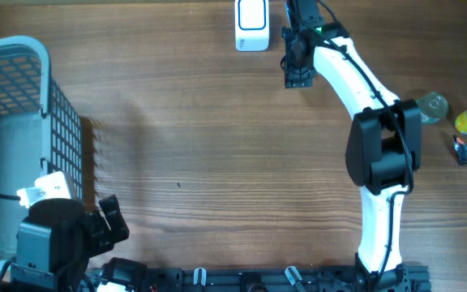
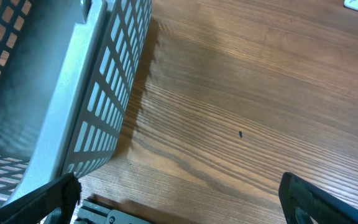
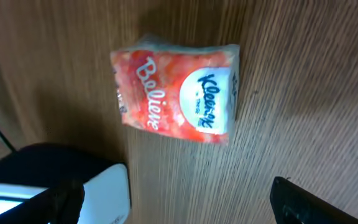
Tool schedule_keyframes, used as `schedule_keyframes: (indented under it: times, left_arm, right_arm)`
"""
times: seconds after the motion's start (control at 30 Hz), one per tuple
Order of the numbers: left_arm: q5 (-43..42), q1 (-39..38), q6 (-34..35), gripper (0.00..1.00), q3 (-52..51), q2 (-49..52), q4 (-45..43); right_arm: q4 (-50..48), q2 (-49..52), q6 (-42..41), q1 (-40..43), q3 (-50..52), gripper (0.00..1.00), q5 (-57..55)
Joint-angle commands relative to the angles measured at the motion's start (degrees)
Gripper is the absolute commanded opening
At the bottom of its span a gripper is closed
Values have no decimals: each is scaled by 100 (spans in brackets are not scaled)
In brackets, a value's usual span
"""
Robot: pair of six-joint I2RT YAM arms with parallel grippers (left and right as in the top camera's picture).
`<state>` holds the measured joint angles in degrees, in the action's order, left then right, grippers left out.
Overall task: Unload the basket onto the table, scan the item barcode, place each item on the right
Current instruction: 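Hold the tissue pack barcode against the scanner window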
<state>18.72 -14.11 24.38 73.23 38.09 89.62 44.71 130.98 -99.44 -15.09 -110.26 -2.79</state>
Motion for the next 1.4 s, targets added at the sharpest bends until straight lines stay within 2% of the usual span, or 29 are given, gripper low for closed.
schedule_keyframes:
  times: [0.0, 0.23, 0.37, 0.53, 0.57, 0.6, 0.73, 0.87, 0.97, 1.07, 1.13, 1.37]
  left_arm:
    - [42, 24, 74, 100, 11, -9, -17]
    - [131, 24, 74, 100, 11, -9, -17]
    - [146, 24, 74, 100, 11, -9, -17]
    - [146, 24, 74, 100, 11, -9, -20]
    - [146, 24, 74, 100, 11, -9, -17]
    - [146, 24, 74, 100, 11, -9, -20]
    - [146, 24, 74, 100, 11, -9, -17]
    - [146, 24, 74, 100, 11, -9, -17]
    - [144, 24, 74, 100, 11, -9, -17]
    - [144, 24, 76, 100, 11, -9, -17]
    - [144, 24, 74, 100, 11, -9, -17]
    - [144, 24, 74, 100, 11, -9, -17]
  right_arm:
    - [-103, 173, -83, 264, -20, 96, 317]
    - [-527, 723, 345, 426, -20, 96, 741]
    - [-479, 903, 487, 439, -26, 96, 568]
    - [-7, 935, 964, 555, -26, 83, 516]
    - [111, 935, 957, 564, -26, 75, 474]
    - [186, 935, 962, 564, -26, 72, 442]
    - [260, 935, 1224, 564, -26, 64, 413]
    - [-107, 935, 2514, 557, -26, 60, 420]
    - [-1174, 935, 4658, 557, -26, 60, 940]
    - [-2017, 931, 6223, 553, -31, 60, 1812]
    - [-2153, 905, 6708, 522, -42, 60, 1902]
    - [-1910, 442, 7442, 520, -42, 61, 1731]
